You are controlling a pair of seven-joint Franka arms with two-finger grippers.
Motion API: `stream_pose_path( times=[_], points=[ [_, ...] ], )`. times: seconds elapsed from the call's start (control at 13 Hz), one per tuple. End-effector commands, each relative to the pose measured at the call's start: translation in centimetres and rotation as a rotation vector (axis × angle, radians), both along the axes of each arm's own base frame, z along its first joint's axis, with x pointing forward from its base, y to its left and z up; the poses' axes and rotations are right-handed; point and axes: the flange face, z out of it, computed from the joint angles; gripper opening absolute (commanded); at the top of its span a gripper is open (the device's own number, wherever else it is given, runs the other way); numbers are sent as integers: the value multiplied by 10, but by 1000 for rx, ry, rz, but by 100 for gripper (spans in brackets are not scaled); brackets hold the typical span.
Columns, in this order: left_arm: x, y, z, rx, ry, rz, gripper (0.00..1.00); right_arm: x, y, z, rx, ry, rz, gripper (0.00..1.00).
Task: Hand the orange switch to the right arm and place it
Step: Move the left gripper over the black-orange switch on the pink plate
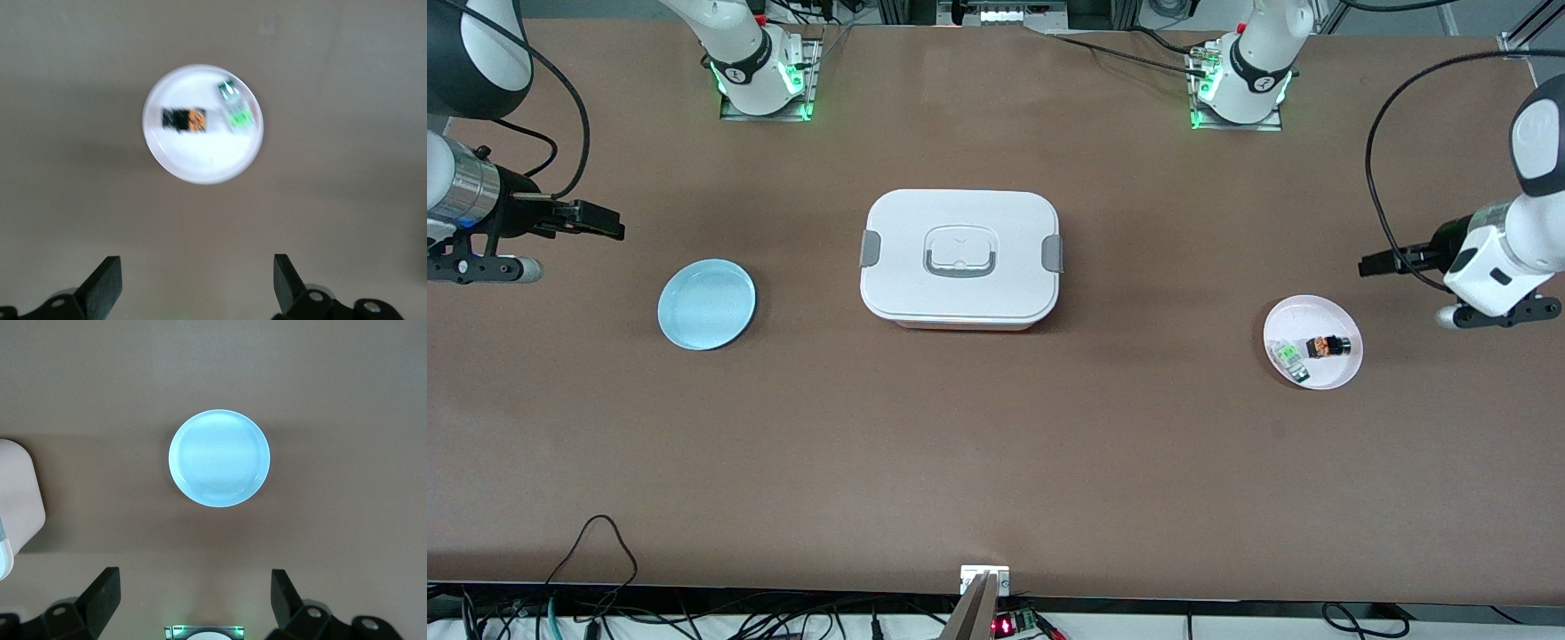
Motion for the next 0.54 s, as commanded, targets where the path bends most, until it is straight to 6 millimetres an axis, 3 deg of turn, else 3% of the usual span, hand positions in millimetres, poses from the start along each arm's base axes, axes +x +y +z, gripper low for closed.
stream_pose_path(
  times=[0.0,0.46],
  points=[
    [0,0,-15,44,-39,-37,100,2,0,-1,8,-4,-11,100],
    [7,-4,-61,33,-4,-46,100,3,1,-3,8,-2,-10,100]
  ],
)
